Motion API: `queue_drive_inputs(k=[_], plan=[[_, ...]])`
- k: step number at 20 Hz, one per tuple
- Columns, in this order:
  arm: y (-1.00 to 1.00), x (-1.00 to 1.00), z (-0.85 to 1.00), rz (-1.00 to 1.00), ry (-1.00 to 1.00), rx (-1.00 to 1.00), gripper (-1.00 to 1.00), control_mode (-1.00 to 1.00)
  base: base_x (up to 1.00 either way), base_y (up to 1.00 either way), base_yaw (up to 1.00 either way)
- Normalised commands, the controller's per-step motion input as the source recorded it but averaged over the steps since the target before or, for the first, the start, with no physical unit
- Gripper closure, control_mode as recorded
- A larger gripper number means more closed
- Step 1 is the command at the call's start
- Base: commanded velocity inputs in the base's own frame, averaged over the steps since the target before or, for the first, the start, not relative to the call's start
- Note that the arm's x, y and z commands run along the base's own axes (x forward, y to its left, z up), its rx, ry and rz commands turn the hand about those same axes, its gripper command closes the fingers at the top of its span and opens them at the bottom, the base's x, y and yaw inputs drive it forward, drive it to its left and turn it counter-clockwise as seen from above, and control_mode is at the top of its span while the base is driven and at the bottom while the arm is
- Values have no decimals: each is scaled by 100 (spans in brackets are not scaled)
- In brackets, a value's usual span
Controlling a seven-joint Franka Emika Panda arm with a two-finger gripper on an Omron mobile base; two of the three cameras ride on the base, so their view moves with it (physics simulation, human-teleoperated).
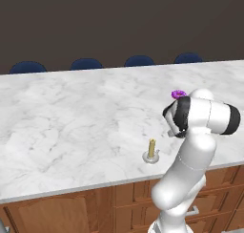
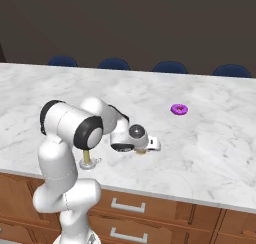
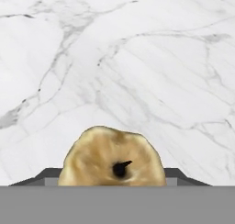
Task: Pick the candle and candle from the dining table and place them in the open cabinet. Close the cabinet after placing the objects.
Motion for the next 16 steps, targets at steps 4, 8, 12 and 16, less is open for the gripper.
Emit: queue_drive_inputs(k=[4,8,12,16], plan=[[0,-3,-1,7,-5,0,100,-100,0,0,0],[3,-20,40,2,-14,0,100,-100,0,0,0],[4,-14,53,0,-9,0,100,-100,0,0,0],[4,0,50,2,-1,-1,100,-100,0,0,0]])
